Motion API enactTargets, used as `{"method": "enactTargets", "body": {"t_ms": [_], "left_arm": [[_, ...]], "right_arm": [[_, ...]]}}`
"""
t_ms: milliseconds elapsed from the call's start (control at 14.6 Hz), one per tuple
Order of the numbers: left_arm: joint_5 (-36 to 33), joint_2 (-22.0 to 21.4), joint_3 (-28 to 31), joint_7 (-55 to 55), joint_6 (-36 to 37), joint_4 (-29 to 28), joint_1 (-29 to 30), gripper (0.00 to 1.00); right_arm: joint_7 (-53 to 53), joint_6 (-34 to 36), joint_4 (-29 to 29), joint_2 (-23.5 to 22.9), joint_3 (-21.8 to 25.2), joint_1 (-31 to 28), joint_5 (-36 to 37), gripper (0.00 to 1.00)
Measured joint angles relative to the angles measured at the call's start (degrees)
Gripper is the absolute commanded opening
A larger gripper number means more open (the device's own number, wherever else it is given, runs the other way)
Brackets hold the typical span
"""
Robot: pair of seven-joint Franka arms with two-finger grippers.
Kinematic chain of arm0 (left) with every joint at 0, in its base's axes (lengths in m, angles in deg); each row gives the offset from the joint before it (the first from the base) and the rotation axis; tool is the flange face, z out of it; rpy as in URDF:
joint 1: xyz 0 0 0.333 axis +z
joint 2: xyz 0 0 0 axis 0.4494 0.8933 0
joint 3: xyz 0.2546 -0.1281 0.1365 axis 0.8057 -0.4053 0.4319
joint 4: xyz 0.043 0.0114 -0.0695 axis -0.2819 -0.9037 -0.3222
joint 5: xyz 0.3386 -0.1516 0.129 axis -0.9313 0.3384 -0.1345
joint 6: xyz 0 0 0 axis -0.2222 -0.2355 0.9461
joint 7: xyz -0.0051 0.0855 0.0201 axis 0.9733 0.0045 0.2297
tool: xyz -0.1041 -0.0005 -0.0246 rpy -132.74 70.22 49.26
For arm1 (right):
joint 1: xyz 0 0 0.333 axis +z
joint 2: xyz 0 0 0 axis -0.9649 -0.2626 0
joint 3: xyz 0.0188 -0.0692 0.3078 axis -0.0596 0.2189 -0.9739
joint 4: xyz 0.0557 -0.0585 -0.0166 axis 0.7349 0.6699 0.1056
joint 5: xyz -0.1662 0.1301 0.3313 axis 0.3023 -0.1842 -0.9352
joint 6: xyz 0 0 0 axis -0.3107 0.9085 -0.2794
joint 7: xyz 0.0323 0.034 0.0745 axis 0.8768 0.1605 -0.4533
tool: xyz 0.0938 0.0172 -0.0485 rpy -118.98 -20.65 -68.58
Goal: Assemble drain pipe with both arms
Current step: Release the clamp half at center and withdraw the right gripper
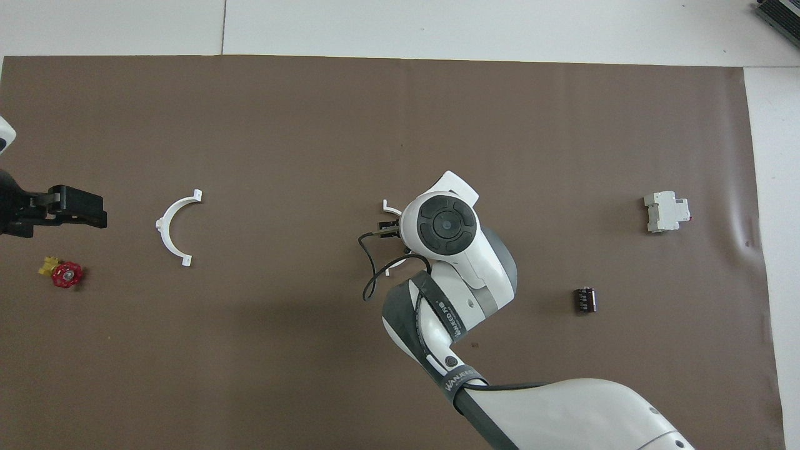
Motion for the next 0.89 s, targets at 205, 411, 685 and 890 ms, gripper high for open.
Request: {"method": "enactTargets", "body": {"t_ms": [205,411,685,890], "left_arm": [[0.0,0.0,0.1,0.0,-0.5,-0.2,0.0,1.00],[0.0,0.0,0.2,0.8,-3.8,-1.9,0.0,1.00],[0.0,-0.1,0.5,3.2,-14.9,-10.0,0.2,1.00],[0.0,0.5,0.7,4.1,-24.5,-18.0,2.2,1.00]], "right_arm": [[-0.1,5.5,-0.3,6.1,1.2,-3.7,0.0,1.00],[-5.6,12.5,-0.8,12.6,1.3,-11.7,0.1,1.00],[-17.4,26.0,-5.5,17.6,1.5,-22.2,0.1,1.00],[-19.4,37.3,-10.7,18.2,1.6,-27.0,0.1,1.00]]}}
